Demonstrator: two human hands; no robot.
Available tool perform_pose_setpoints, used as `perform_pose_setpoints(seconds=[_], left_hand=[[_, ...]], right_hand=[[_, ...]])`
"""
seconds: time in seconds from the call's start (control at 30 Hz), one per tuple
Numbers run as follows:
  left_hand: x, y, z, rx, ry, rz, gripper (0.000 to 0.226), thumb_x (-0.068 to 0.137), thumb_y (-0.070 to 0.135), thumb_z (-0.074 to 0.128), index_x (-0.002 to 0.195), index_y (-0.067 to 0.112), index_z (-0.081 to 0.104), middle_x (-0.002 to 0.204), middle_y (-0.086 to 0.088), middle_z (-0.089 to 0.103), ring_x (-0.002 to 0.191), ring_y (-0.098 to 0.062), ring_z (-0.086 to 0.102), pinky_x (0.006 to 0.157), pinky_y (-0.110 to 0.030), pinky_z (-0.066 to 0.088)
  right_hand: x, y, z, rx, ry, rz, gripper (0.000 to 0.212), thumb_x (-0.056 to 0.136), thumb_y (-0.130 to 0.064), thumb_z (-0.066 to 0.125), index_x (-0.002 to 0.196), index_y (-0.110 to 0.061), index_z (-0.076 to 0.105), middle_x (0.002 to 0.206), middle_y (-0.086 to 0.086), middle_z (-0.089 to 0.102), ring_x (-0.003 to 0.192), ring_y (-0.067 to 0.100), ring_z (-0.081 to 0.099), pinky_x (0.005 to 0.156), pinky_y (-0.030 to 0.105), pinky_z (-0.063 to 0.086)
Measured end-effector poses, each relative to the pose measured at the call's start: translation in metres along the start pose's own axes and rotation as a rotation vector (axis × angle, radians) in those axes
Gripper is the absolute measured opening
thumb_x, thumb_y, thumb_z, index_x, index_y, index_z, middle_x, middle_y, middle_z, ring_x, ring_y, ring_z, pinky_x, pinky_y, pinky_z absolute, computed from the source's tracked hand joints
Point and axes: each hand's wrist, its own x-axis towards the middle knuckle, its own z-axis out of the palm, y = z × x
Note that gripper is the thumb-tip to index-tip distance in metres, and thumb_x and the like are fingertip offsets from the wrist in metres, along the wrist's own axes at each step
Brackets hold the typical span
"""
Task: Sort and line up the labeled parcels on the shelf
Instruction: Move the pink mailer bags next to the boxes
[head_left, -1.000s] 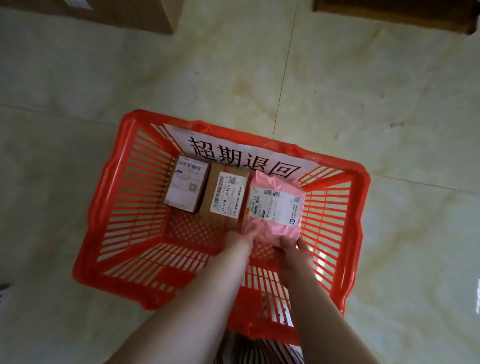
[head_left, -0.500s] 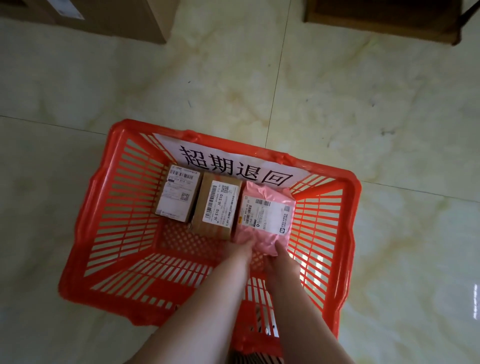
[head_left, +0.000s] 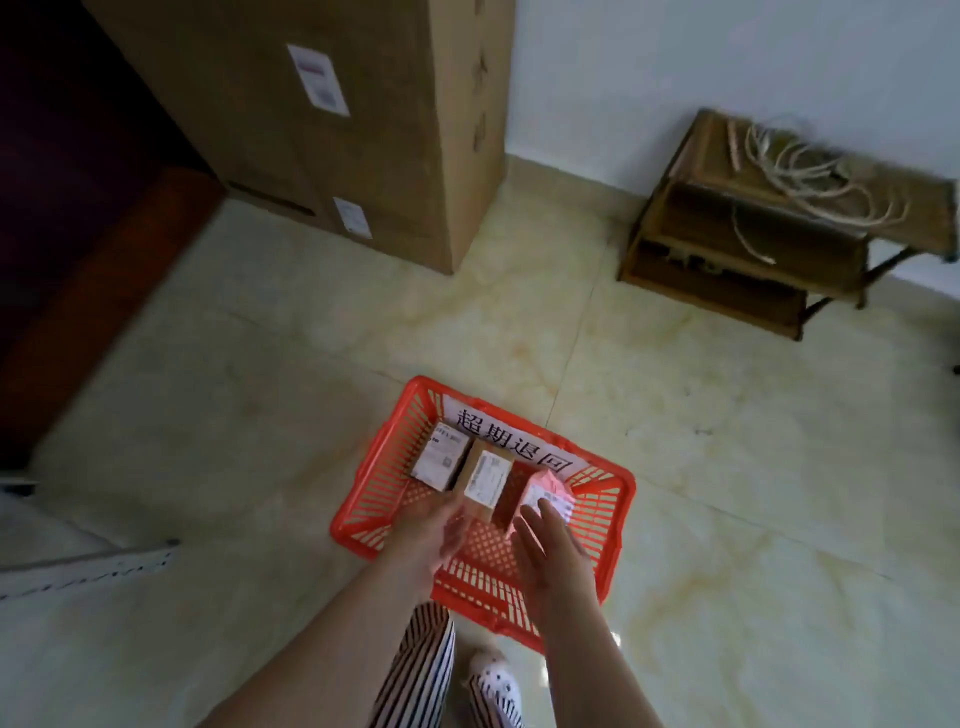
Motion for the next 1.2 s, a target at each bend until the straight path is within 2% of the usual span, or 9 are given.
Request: perform_pose_setpoints(seconds=[0.1,0.2,0.33,0.47,0.53,0.63,0.83,0.97,1.2], left_hand=[[-0.085,0.04,-0.026,-0.127,0.009,0.139,0.011,0.086,0.011,0.067,0.096,0.005,0.066,0.085,-0.009,0.069,0.078,-0.019,0.063,0.076,-0.032,0.053],[-0.166,0.062,-0.056,-0.246,-0.007,0.276,0.006,0.089,0.01,0.063,0.095,0.011,0.065,0.079,-0.003,0.068,0.073,-0.015,0.061,0.07,-0.026,0.05],[-0.268,0.063,-0.118,-0.437,0.0,0.396,0.008,0.093,0.01,0.058,0.095,0.016,0.063,0.084,-0.002,0.067,0.074,-0.012,0.06,0.071,-0.024,0.049],[-0.335,0.055,-0.189,-0.596,0.06,0.506,0.011,0.094,0.01,0.057,0.102,0.015,0.063,0.087,-0.003,0.068,0.074,-0.012,0.061,0.071,-0.023,0.049],[-0.367,0.044,-0.237,-0.692,0.101,0.592,0.011,0.093,0.009,0.058,0.102,0.014,0.063,0.082,-0.001,0.07,0.072,-0.01,0.063,0.068,-0.021,0.051],[-0.416,0.015,-0.313,-0.856,0.186,0.679,0.008,0.089,0.006,0.062,0.093,0.012,0.066,0.071,0.0,0.073,0.06,-0.008,0.067,0.057,-0.018,0.053],[-0.495,-0.067,-0.458,-1.057,0.352,0.799,0.014,0.088,0.01,0.065,0.101,0.015,0.067,0.083,0.001,0.073,0.079,-0.012,0.065,0.066,-0.018,0.053],[-0.537,-0.128,-0.559,-1.179,0.468,0.845,0.013,0.087,0.009,0.066,0.099,0.014,0.068,0.089,-0.001,0.07,0.079,-0.012,0.064,0.062,-0.016,0.055],[-0.609,-0.196,-0.725,-1.201,0.569,0.946,0.016,0.09,0.014,0.063,0.106,0.013,0.065,0.092,0.0,0.068,0.085,-0.011,0.062,0.078,-0.019,0.05]], right_hand=[[-0.082,-0.03,0.044,0.013,-0.101,-0.057,0.023,0.093,-0.029,0.064,0.114,-0.019,0.067,0.117,0.007,0.07,0.108,0.021,0.066,0.095,0.035,0.052],[-0.165,-0.043,0.092,-0.14,-0.254,-0.114,0.024,0.094,-0.03,0.063,0.115,-0.02,0.07,0.12,0.011,0.068,0.107,0.02,0.066,0.1,0.034,0.051],[-0.266,-0.033,0.146,-0.304,-0.389,-0.169,0.026,0.092,-0.015,0.065,0.115,-0.003,0.065,0.096,0.012,0.07,0.078,0.017,0.065,0.065,0.021,0.054],[-0.333,-0.004,0.19,-0.446,-0.559,-0.15,0.023,0.093,-0.013,0.062,0.115,-0.006,0.064,0.11,0.014,0.069,0.099,0.023,0.065,0.092,0.029,0.049],[-0.368,0.024,0.214,-0.537,-0.66,-0.135,0.029,0.093,-0.011,0.062,0.121,-0.005,0.062,0.109,0.012,0.069,0.098,0.02,0.066,0.092,0.03,0.051],[-0.422,0.083,0.248,-0.682,-0.792,-0.13,0.024,0.094,-0.01,0.061,0.117,-0.006,0.063,0.105,0.01,0.069,0.095,0.018,0.066,0.085,0.027,0.053],[-0.518,0.24,0.3,-0.961,-1.038,-0.044,0.012,0.093,-0.017,0.063,0.105,-0.015,0.067,0.095,0.002,0.072,0.082,0.013,0.067,0.066,0.021,0.055],[-0.576,0.356,0.318,-1.03,-1.141,0.007,0.015,0.093,-0.02,0.065,0.105,-0.013,0.069,0.103,0.005,0.072,0.092,0.017,0.066,0.075,0.025,0.054],[-0.67,0.543,0.349,-1.063,-1.207,0.077,0.013,0.093,-0.024,0.065,0.102,-0.015,0.067,0.1,0.004,0.071,0.087,0.017,0.065,0.081,0.026,0.053]])
